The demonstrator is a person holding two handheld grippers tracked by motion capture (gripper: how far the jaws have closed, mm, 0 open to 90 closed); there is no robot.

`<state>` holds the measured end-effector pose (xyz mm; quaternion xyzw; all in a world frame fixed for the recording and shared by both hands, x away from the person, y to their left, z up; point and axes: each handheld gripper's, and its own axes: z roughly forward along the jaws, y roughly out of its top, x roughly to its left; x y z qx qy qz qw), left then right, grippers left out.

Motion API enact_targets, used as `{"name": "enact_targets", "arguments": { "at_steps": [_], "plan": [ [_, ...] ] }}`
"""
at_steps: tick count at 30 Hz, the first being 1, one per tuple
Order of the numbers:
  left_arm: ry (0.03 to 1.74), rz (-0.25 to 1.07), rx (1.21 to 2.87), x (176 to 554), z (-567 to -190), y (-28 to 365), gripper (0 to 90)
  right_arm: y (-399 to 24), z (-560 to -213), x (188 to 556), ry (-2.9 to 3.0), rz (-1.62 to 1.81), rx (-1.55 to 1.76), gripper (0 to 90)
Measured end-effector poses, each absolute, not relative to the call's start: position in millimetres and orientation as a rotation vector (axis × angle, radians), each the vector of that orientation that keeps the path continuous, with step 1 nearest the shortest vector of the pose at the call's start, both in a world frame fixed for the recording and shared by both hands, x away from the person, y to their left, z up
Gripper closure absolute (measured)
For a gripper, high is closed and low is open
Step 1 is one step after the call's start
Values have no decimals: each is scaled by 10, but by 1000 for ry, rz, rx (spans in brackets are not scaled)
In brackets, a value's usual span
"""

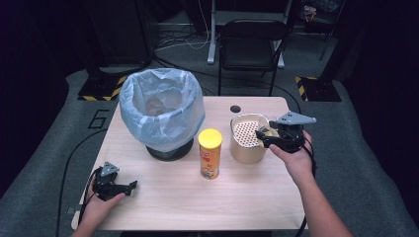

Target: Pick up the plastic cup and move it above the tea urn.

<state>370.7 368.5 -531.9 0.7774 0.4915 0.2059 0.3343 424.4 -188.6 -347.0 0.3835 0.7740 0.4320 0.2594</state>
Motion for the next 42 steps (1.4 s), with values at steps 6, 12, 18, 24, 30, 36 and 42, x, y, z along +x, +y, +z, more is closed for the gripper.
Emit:
{"name": "enact_targets", "arguments": {
  "at_steps": [6,12,18,24,30,36,42],
  "plan": [
    [1283,542,2025,3707,-5321,3684,7,-1865,-3483,4340,2105,1146,1037,373],
    [1284,540,2026,3706,-5322,3683,7,-1877,-3462,4373,2098,1141,1051,373],
    [1282,527,2037,3710,-5313,3688,7,-1873,-3443,4425,2088,1128,1060,373],
    [1283,538,2026,3710,-5322,3683,7,-1848,-3395,4441,2086,1117,1046,373],
    [1283,541,2019,3711,-5326,3680,7,-1804,-3342,4481,2076,1089,1030,373],
    [1283,540,2020,3711,-5326,3680,7,-1762,-3299,4503,2078,1068,1007,373],
    [1283,543,2020,3708,-5327,3680,7,-1740,-3294,4513,2074,1069,1000,373]
  ]
}}
